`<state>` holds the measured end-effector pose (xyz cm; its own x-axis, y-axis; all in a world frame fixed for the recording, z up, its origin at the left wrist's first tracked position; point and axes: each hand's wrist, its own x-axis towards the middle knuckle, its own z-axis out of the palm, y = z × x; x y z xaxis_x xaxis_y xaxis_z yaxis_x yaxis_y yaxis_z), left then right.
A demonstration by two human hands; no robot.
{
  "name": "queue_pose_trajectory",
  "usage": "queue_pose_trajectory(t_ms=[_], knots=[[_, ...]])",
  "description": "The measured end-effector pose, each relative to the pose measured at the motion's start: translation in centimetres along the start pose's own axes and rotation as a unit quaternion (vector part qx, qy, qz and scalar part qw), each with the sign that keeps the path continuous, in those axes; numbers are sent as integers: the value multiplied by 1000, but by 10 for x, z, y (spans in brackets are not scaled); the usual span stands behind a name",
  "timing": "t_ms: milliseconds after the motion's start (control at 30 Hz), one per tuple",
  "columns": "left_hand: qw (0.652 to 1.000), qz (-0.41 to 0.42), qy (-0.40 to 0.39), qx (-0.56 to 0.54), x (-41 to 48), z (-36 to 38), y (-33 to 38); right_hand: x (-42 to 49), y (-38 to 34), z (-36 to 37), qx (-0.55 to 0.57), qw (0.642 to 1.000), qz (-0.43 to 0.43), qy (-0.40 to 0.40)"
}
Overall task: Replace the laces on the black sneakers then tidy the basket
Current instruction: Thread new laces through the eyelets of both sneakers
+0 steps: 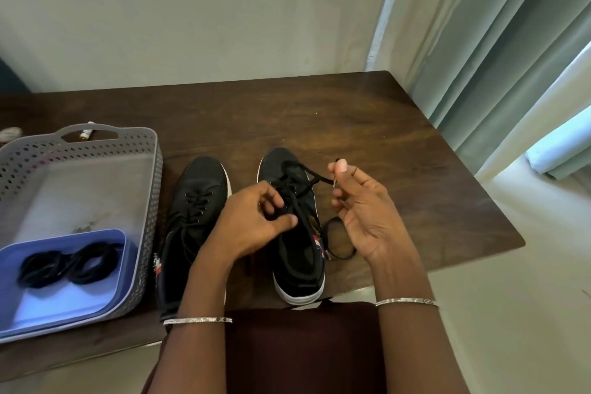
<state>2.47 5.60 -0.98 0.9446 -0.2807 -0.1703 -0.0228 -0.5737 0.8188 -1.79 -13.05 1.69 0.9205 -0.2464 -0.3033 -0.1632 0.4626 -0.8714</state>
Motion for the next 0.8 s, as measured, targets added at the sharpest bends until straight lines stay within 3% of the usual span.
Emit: queue_pose_trajectory(t_ms=[67, 200, 367, 500, 667, 800], knots=[[998, 7, 9, 54, -4, 2, -2, -1, 7, 5, -37, 998, -14, 39], [992, 32, 66, 100, -8, 2, 2, -8, 19, 15, -48, 998, -12, 24], [992, 22, 109, 67, -13, 7, 7, -12, 30, 20, -53, 998, 12, 6], [994, -23, 99, -33, -10, 5, 0, -11, 35, 21, -118, 993, -12, 0], [983, -84, 86, -136, -8, 5, -2, -2, 49, 23, -369, 922, -103, 49], [975, -96, 77, -187, -10, 3, -1, -3, 55, 29, -434, 885, -144, 85]])
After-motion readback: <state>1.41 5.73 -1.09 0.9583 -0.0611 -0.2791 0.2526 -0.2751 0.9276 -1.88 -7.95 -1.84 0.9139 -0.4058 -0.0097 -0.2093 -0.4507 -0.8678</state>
